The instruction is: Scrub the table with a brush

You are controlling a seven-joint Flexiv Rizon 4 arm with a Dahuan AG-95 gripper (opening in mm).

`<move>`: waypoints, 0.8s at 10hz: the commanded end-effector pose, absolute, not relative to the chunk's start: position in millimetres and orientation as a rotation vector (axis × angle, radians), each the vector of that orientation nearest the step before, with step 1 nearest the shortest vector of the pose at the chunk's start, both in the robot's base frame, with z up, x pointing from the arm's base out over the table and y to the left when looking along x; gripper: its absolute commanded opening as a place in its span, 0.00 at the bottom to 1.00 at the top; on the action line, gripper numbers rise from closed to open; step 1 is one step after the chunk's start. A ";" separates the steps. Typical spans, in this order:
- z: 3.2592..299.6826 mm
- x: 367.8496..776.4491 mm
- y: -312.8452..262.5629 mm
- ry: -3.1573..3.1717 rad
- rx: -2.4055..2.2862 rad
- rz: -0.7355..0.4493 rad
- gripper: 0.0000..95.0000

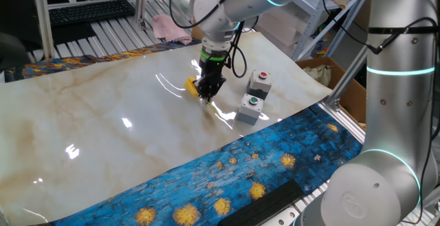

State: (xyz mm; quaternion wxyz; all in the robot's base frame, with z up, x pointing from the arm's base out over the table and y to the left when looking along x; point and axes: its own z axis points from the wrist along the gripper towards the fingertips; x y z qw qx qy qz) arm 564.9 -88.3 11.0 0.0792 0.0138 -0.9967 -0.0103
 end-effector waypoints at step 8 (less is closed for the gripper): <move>9.5 576.9 -26.2 -2.948 -0.070 -0.037 0.00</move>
